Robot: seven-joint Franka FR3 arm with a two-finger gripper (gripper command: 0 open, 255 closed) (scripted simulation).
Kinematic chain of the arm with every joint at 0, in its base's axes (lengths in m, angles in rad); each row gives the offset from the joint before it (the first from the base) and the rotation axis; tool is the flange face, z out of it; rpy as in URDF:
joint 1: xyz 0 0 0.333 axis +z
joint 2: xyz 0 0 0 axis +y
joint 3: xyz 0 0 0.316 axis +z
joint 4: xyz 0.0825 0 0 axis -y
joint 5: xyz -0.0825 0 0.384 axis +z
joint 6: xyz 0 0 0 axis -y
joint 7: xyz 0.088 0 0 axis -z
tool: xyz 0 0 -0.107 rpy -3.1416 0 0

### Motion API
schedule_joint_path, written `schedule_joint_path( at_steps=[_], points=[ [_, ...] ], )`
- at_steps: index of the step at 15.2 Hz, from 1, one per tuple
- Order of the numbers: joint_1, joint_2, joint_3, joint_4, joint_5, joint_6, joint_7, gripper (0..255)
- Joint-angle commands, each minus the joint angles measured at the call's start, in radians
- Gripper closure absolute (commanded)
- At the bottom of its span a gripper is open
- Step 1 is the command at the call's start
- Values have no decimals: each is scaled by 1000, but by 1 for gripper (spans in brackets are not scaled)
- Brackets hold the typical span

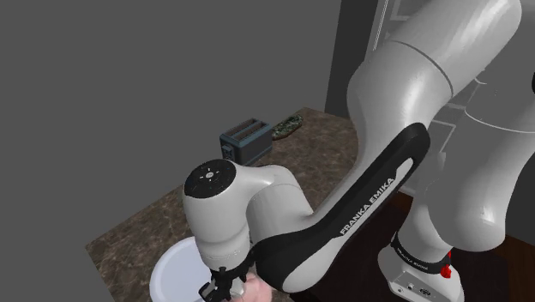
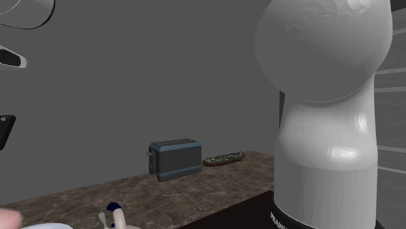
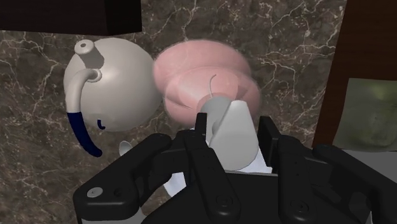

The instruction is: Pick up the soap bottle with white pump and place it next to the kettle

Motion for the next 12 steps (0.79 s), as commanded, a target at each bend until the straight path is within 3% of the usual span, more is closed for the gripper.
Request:
schedule_joint_path(
  at_steps=[1,6,12],
  points=[
    [1,24,-2,-9,-23,29,16,255],
    [9,86,-14,-24,-87,91,62,255],
    [9,86,-15,-24,-87,91,62,255]
  ],
)
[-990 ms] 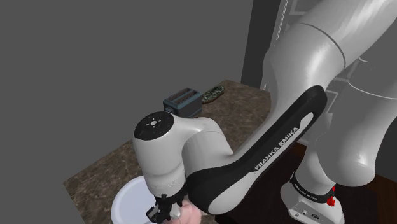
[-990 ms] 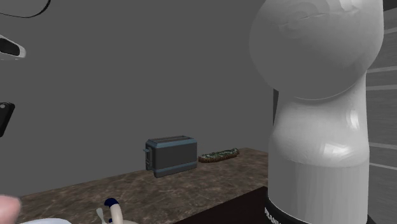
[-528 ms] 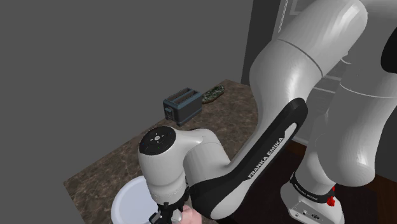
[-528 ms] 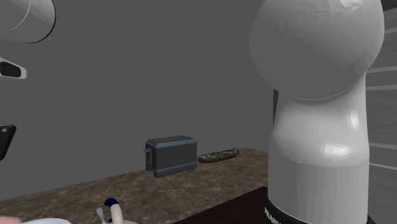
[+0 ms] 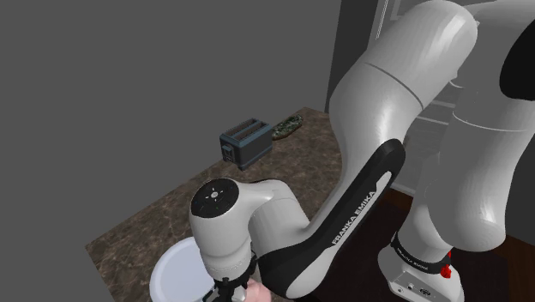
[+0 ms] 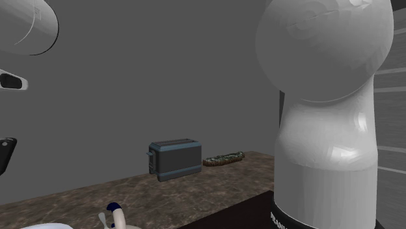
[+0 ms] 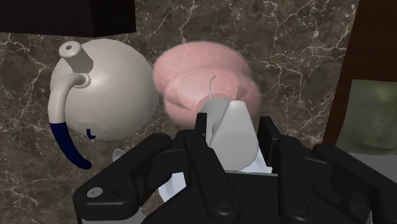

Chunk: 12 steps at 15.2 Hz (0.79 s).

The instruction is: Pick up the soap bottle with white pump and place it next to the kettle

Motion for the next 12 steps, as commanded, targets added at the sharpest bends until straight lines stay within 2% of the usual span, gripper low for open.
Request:
schedule_joint_path(
  at_steps=[1,2,3,8,12],
  points=[
    [0,0,0,1,0,0,0,255],
    [0,0,0,1,0,0,0,255],
    [0,0,0,0,0,0,0,0],
    [0,0,0,1,0,0,0,0],
    [-15,-114,21,33,111,-119,-79,0]
  ],
)
